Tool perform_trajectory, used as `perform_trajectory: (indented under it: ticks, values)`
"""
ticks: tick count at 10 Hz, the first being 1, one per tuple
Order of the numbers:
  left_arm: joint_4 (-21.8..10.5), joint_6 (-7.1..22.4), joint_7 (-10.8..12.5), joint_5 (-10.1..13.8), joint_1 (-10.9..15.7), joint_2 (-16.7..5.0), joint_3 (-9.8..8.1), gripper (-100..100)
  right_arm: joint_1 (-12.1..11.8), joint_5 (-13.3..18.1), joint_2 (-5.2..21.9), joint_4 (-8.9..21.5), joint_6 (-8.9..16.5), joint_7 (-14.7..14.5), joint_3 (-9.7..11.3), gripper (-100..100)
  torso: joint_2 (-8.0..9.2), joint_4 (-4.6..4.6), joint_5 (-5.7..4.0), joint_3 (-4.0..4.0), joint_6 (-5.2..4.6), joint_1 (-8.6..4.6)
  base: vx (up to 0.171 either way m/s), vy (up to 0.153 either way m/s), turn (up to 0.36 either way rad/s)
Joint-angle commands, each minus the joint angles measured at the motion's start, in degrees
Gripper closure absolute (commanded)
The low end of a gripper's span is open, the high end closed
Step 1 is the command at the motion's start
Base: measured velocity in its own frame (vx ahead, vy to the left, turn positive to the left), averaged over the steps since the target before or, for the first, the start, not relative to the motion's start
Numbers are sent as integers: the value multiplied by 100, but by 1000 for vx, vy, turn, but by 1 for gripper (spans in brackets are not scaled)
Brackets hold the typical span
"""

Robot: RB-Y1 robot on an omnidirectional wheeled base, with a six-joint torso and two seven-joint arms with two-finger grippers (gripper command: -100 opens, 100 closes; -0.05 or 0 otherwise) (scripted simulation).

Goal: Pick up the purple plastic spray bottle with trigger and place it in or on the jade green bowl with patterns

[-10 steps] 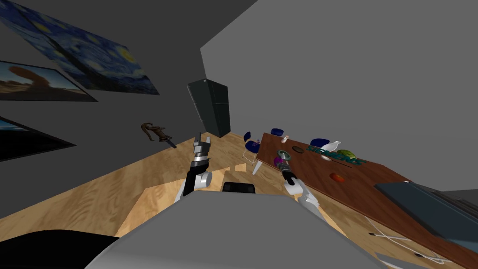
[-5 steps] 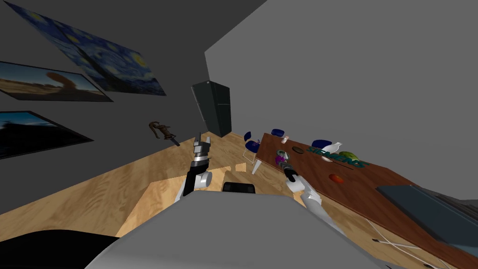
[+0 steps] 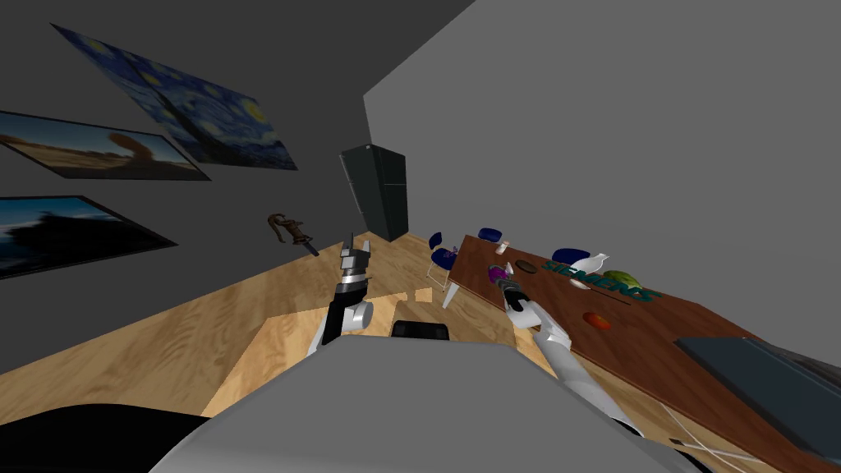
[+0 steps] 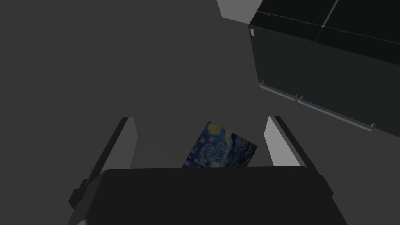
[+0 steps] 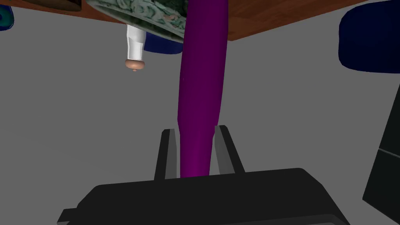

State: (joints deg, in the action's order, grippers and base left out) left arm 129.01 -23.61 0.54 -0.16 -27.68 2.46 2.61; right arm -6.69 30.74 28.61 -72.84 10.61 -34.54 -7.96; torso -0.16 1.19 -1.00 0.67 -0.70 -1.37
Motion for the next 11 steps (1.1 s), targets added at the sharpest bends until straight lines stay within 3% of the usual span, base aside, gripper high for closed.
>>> perform_trajectory:
  ticks: [1,7,8,9,11]
  values:
    - [0,0,0,0,0,0,0,0,206,-39,140,-26,198,183,-82,100,0,0,0,0,0,0,41,-66,71]
    - [0,0,0,0,0,0,0,0,630,-219,548,-272,731,689,-358,100,0,-6,4,-3,-7,-5,36,-59,58]
    - [0,0,0,0,0,0,0,0,529,-126,437,-282,636,626,-368,100,-1,-3,-1,-1,-9,-5,20,-28,13]
    - [0,0,0,0,0,0,0,0,544,-115,440,-286,638,646,-387,-100,5,1,-5,-2,-11,5,4,-6,0]
    - [0,0,0,0,0,0,0,0,544,-116,440,-286,637,644,-386,-100,13,-1,-2,-7,-12,16,0,0,0]
